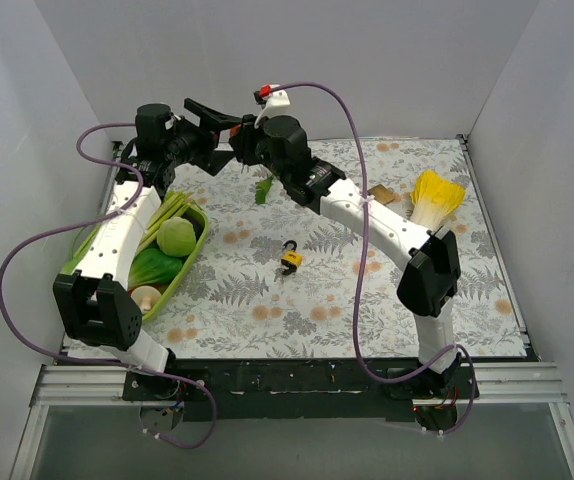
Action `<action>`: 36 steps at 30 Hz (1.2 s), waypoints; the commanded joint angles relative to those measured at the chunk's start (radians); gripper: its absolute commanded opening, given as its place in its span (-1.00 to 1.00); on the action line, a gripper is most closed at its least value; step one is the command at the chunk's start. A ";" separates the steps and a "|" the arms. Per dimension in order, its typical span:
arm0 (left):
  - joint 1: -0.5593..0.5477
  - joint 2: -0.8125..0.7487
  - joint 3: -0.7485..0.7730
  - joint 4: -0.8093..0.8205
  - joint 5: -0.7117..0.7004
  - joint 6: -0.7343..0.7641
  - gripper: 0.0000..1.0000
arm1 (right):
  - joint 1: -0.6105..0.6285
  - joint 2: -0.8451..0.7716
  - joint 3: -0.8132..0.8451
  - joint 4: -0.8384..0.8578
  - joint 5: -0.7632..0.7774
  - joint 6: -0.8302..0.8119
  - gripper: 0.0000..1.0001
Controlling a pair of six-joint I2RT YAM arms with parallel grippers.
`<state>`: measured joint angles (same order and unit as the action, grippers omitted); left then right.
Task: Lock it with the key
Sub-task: Adjust the lock.
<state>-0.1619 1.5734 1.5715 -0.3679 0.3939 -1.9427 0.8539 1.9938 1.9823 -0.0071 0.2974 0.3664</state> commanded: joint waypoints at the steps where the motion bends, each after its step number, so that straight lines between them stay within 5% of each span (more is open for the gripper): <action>1: 0.048 -0.096 -0.074 0.044 0.147 0.051 0.96 | -0.061 -0.160 -0.058 0.124 -0.072 -0.018 -0.97; 4: 0.097 -0.125 -0.102 0.060 0.221 0.137 0.96 | -0.120 -0.272 -0.181 0.150 -0.197 -0.024 -0.97; 8: 0.131 -0.216 -0.172 0.164 0.360 0.453 0.96 | -0.205 -0.429 -0.379 0.177 -0.483 -0.061 -0.97; 9: 0.131 -0.225 -0.194 0.235 0.484 0.526 0.96 | -0.226 -0.491 -0.425 0.193 -0.559 -0.063 -0.97; 13: 0.134 -0.242 -0.205 0.152 0.794 0.896 0.96 | -0.295 -0.633 -0.617 0.196 -0.893 -0.099 -0.97; 18: 0.128 -0.351 -0.283 0.080 0.951 1.264 0.83 | -0.299 -0.792 -0.717 0.116 -1.086 -0.190 -0.97; 22: 0.006 -0.455 -0.366 0.072 0.892 1.490 0.62 | -0.299 -0.860 -0.770 0.078 -1.193 -0.204 -0.97; 36: -0.330 -0.478 -0.361 0.081 0.605 1.601 -0.02 | -0.288 -0.949 -0.855 0.035 -1.285 -0.215 -0.97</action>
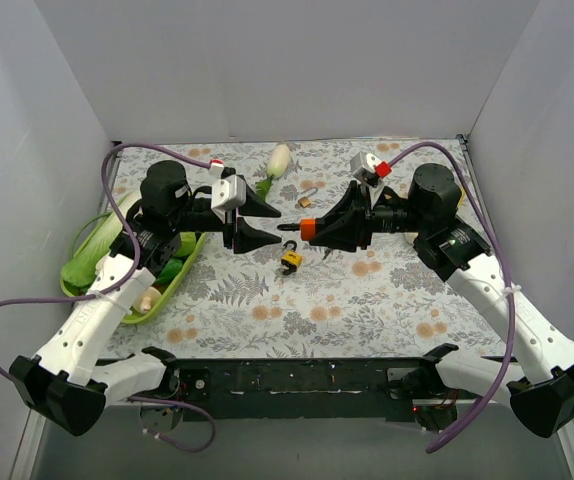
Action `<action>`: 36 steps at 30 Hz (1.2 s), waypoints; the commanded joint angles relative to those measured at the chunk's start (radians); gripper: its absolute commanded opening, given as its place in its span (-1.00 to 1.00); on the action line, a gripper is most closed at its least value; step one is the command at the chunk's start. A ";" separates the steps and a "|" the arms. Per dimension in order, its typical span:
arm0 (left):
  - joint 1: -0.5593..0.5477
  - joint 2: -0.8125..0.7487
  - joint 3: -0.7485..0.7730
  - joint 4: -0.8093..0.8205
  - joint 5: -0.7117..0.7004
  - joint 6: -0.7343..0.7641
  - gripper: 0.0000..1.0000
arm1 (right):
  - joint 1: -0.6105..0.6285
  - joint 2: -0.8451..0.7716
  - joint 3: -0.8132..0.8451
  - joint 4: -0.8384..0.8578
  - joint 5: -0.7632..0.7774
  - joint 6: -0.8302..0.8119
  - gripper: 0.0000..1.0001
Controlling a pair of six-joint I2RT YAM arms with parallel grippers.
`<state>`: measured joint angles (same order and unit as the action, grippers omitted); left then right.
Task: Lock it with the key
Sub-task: Adjust the lock, then lock the lock.
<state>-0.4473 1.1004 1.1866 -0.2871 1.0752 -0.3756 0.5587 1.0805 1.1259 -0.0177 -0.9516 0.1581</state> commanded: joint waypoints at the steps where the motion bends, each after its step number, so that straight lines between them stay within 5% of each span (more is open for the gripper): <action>1: -0.059 -0.004 0.027 0.000 -0.095 0.032 -0.05 | 0.010 -0.036 0.000 0.050 -0.033 -0.006 -0.97; 17: -0.114 -0.001 0.036 -0.035 -0.087 -0.002 -1.00 | 0.012 -0.050 0.009 -0.011 0.034 -0.083 -0.96; 18: -0.114 0.003 0.045 -0.047 -0.083 -0.002 -1.00 | 0.012 -0.053 0.020 -0.051 0.043 -0.098 -0.51; 21: -0.114 0.015 0.057 -0.099 -0.064 -0.016 -1.00 | 0.010 -0.056 0.054 -0.129 0.060 -0.190 0.38; 22: -0.114 0.015 0.064 -0.112 -0.058 -0.016 -1.00 | 0.010 -0.056 0.064 -0.189 0.068 -0.221 0.49; 28: -0.114 0.021 0.068 -0.150 -0.044 -0.017 -1.00 | 0.012 -0.042 0.138 -0.421 0.051 -0.414 0.64; 36: -0.114 0.049 0.085 -0.153 -0.008 -0.052 -1.00 | 0.017 0.005 0.164 -0.455 0.030 -0.431 0.58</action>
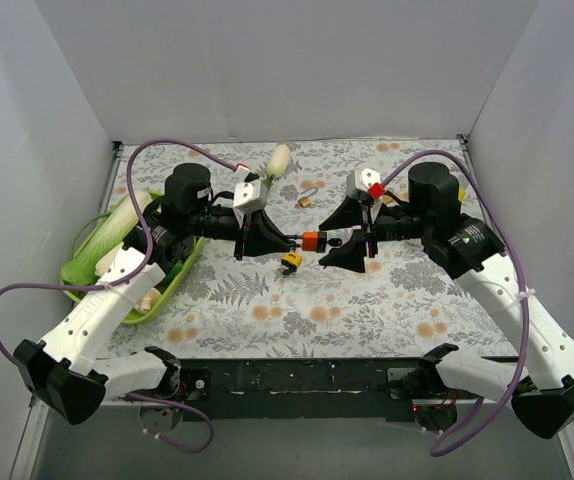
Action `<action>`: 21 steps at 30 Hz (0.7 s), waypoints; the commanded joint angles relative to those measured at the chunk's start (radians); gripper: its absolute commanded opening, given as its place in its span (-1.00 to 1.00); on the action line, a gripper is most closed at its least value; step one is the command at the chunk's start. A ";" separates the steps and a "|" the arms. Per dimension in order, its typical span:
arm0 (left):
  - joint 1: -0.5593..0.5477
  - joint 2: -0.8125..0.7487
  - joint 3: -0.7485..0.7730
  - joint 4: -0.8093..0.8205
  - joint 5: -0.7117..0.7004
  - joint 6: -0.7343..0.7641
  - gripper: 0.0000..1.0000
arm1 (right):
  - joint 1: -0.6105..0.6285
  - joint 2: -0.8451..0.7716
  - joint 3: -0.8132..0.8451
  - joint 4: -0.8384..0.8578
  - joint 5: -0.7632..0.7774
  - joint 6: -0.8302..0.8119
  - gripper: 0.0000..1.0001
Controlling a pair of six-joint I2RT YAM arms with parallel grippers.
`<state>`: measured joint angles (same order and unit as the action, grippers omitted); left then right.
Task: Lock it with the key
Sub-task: Lock the lock.
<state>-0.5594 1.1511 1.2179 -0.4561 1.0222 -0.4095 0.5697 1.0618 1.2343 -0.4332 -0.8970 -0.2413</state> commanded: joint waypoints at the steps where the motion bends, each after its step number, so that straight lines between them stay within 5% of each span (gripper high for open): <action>1: -0.002 -0.001 0.054 0.017 0.041 -0.022 -1.00 | 0.009 0.036 0.059 -0.042 -0.028 -0.032 0.55; 5: -0.004 0.002 0.060 0.025 0.036 -0.029 -1.00 | 0.027 0.056 0.067 -0.036 -0.028 -0.030 0.30; 12: -0.020 0.009 0.049 0.048 0.024 -0.048 -1.00 | 0.068 0.075 0.079 -0.003 0.009 -0.030 -0.91; 21: -0.069 0.024 0.042 0.105 -0.014 -0.083 -1.00 | 0.114 0.089 0.077 0.017 0.032 -0.035 -0.97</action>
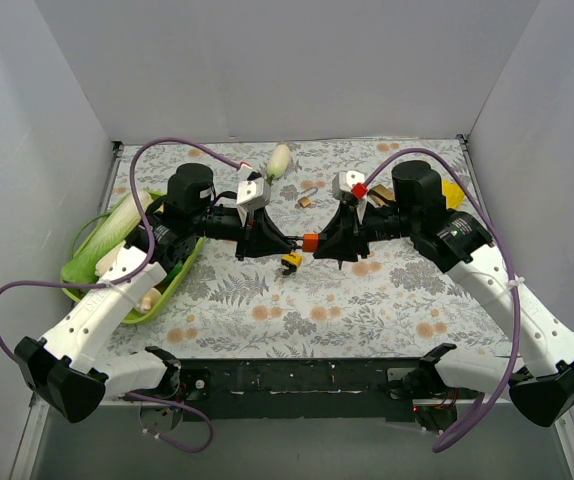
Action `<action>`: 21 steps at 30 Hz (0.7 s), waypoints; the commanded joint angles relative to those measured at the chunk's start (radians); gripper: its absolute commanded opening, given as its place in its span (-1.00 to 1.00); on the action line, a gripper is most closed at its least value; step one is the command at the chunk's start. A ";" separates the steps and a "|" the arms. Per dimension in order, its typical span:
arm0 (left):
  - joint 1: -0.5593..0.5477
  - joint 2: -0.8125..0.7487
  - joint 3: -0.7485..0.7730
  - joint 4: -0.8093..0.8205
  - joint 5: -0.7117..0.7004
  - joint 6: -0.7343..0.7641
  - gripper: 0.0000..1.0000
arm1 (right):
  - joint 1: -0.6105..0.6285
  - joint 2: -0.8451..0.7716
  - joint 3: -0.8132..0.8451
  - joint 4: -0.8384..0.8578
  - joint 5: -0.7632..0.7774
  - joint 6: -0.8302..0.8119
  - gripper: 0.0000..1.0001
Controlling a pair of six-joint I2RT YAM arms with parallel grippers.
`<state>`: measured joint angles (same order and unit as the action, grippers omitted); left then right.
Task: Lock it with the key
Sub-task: Lock the lock.
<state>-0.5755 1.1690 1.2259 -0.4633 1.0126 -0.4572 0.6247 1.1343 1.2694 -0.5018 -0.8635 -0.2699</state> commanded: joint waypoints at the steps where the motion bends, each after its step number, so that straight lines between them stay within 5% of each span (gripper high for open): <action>1: -0.058 0.008 0.032 0.126 -0.009 -0.040 -1.00 | 0.066 0.018 0.041 0.091 0.001 -0.008 -0.97; 21: -0.146 0.037 -0.046 0.268 0.007 -0.244 -1.00 | 0.161 0.022 0.022 0.192 0.201 -0.048 -0.97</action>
<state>-0.6167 1.1912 1.1851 -0.4183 0.9169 -0.6079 0.7078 1.1248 1.2694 -0.5922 -0.6277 -0.2890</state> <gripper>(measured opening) 0.086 0.360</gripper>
